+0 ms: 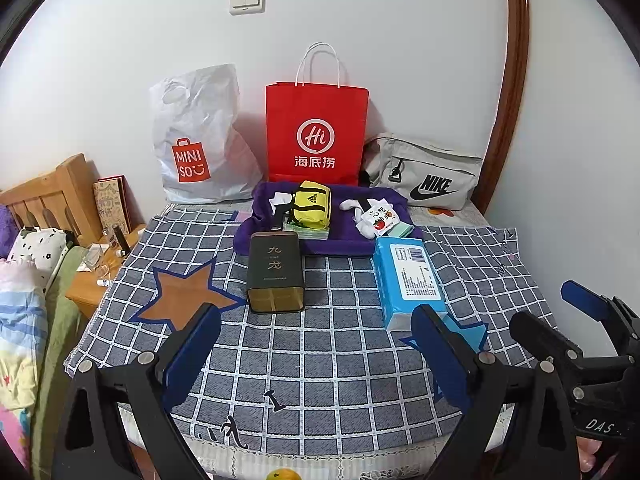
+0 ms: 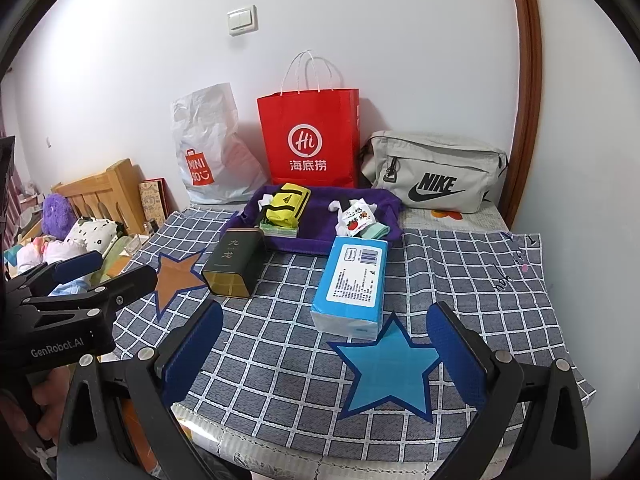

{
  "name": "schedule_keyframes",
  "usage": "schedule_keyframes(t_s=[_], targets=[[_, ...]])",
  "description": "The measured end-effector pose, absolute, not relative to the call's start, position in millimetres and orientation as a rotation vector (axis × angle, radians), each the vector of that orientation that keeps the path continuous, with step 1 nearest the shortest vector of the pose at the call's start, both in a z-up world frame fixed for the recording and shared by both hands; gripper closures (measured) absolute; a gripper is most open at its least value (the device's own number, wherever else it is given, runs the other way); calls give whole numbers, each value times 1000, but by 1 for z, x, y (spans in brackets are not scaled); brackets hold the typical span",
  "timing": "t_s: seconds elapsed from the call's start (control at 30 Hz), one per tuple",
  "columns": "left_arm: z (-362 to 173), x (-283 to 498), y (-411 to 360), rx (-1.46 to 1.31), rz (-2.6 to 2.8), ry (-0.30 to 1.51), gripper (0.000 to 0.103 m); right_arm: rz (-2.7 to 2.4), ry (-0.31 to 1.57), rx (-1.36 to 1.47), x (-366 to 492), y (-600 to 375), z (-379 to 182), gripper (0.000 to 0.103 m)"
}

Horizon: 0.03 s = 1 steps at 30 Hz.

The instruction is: Organize soft objects

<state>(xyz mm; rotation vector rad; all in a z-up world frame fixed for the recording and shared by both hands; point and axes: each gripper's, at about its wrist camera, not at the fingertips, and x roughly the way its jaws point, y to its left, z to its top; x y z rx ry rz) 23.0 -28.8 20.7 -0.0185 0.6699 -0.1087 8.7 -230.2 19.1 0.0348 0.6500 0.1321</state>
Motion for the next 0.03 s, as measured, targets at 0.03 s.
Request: schedule_keyframes(t_s=[0.03], targets=[[20, 25, -29, -20, -108, 674, 6, 134, 653, 34, 11, -230, 18, 2]])
